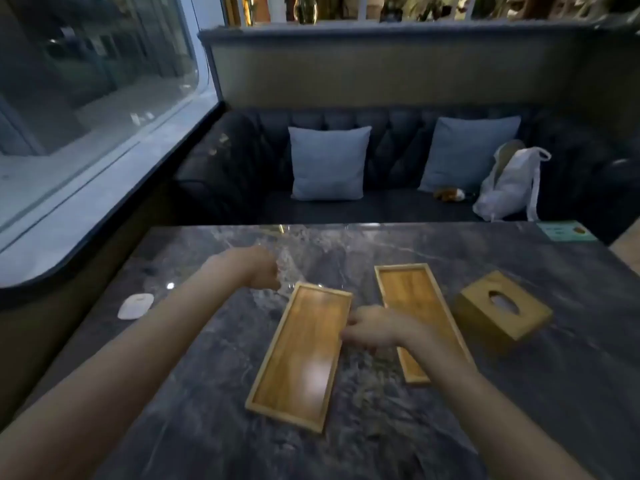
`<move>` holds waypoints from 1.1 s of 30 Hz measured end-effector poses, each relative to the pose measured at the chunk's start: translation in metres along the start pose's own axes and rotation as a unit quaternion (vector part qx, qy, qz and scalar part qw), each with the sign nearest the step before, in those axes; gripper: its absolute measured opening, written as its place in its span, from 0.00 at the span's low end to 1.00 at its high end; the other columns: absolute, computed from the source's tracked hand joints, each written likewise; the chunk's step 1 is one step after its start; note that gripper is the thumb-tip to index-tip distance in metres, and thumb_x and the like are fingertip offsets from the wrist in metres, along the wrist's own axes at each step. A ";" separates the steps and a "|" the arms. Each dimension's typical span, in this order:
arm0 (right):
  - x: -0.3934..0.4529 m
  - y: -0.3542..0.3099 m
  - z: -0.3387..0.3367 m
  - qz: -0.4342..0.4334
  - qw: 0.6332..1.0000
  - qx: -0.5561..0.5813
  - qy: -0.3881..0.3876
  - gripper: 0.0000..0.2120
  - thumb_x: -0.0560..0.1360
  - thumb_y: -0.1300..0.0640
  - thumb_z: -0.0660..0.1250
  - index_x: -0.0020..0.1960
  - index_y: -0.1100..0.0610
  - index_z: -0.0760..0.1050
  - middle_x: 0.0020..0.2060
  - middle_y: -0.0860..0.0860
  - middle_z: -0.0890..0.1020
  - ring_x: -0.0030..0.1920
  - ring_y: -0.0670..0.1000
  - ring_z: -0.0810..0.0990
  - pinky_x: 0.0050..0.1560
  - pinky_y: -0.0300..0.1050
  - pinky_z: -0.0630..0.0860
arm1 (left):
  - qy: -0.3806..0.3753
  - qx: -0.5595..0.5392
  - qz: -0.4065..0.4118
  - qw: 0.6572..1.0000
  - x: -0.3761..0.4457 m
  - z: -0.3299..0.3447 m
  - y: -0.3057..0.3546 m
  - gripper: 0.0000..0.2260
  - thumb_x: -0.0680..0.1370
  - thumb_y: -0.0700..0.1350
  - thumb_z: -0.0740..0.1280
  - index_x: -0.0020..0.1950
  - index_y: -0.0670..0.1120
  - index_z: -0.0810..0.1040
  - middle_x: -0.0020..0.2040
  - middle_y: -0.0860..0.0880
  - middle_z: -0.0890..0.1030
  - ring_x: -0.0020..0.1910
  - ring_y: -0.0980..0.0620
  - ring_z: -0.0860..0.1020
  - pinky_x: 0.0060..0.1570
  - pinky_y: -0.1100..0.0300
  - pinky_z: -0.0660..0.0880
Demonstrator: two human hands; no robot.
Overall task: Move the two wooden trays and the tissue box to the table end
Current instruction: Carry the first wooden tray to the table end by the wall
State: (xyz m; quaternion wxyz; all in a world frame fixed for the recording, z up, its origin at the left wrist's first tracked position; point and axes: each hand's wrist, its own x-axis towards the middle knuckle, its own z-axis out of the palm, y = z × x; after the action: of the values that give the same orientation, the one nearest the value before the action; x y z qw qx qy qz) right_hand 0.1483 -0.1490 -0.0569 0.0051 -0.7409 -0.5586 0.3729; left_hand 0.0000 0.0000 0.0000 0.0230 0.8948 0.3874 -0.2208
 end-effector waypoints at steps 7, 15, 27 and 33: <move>0.027 0.019 0.072 0.033 0.999 0.000 0.036 0.15 0.75 0.46 0.56 0.46 0.58 0.71 0.54 0.61 0.79 0.53 0.60 0.78 0.44 0.51 0.70 | 0.069 -0.023 0.067 0.995 0.012 0.095 -0.002 0.14 0.77 0.48 0.58 0.58 0.43 0.75 0.61 0.43 0.75 0.58 0.43 0.74 0.53 0.53 0.72; 0.040 0.021 0.124 0.100 0.982 0.060 0.146 0.14 0.74 0.50 0.58 0.55 0.58 0.70 0.55 0.57 0.77 0.58 0.59 0.73 0.54 0.54 0.72 | 0.128 -0.080 0.064 0.986 0.011 0.186 0.001 0.18 0.76 0.46 0.60 0.64 0.40 0.69 0.64 0.40 0.72 0.62 0.41 0.71 0.57 0.48 0.70; 0.043 0.013 0.188 0.109 0.962 0.012 0.250 0.26 0.77 0.50 0.56 0.70 0.64 0.62 0.70 0.59 0.67 0.69 0.59 0.64 0.70 0.56 0.61 | 0.166 -0.178 -0.049 0.969 -0.006 0.249 0.011 0.24 0.77 0.52 0.49 0.67 0.41 0.69 0.68 0.41 0.71 0.69 0.43 0.67 0.64 0.47 0.67; 0.047 0.011 0.184 0.121 0.963 0.071 0.231 0.25 0.78 0.52 0.54 0.71 0.62 0.59 0.72 0.56 0.63 0.71 0.57 0.59 0.72 0.53 0.56 | 0.088 -0.285 -0.085 0.951 0.000 0.254 0.010 0.20 0.80 0.49 0.51 0.73 0.49 0.59 0.76 0.45 0.57 0.75 0.45 0.53 0.71 0.45 0.56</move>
State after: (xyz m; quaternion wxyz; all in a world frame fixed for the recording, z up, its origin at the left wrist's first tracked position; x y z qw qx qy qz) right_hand 0.0593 -0.1898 -0.2201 0.1417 -0.8665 -0.4207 0.2283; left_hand -0.0887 -0.0605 -0.2301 0.2244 0.8303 0.5096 -0.0225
